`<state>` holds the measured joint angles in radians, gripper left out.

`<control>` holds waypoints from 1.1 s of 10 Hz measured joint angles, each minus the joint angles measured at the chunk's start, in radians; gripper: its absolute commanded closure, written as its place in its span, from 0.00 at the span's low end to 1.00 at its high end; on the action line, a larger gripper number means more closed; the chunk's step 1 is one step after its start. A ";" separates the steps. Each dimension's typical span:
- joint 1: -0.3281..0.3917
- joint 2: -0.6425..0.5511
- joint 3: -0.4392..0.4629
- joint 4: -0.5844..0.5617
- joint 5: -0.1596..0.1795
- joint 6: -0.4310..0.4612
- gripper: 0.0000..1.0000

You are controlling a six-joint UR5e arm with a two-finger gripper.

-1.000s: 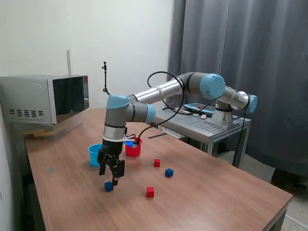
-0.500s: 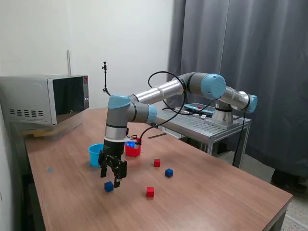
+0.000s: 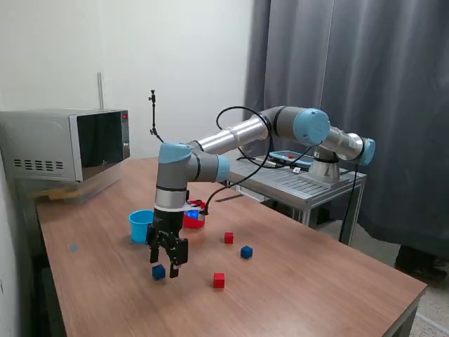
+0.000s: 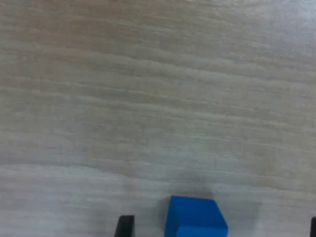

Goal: Place red objects in the red bin, and blue objects in the blue bin.

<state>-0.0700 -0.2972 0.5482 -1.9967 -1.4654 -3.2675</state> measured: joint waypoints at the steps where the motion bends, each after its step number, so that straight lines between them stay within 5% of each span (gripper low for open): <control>1: 0.000 0.000 0.000 0.001 -0.002 -0.001 0.00; 11: -0.001 0.016 -0.016 -0.011 -0.006 0.000 0.00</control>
<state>-0.0706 -0.2814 0.5322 -2.0077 -1.4716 -3.2676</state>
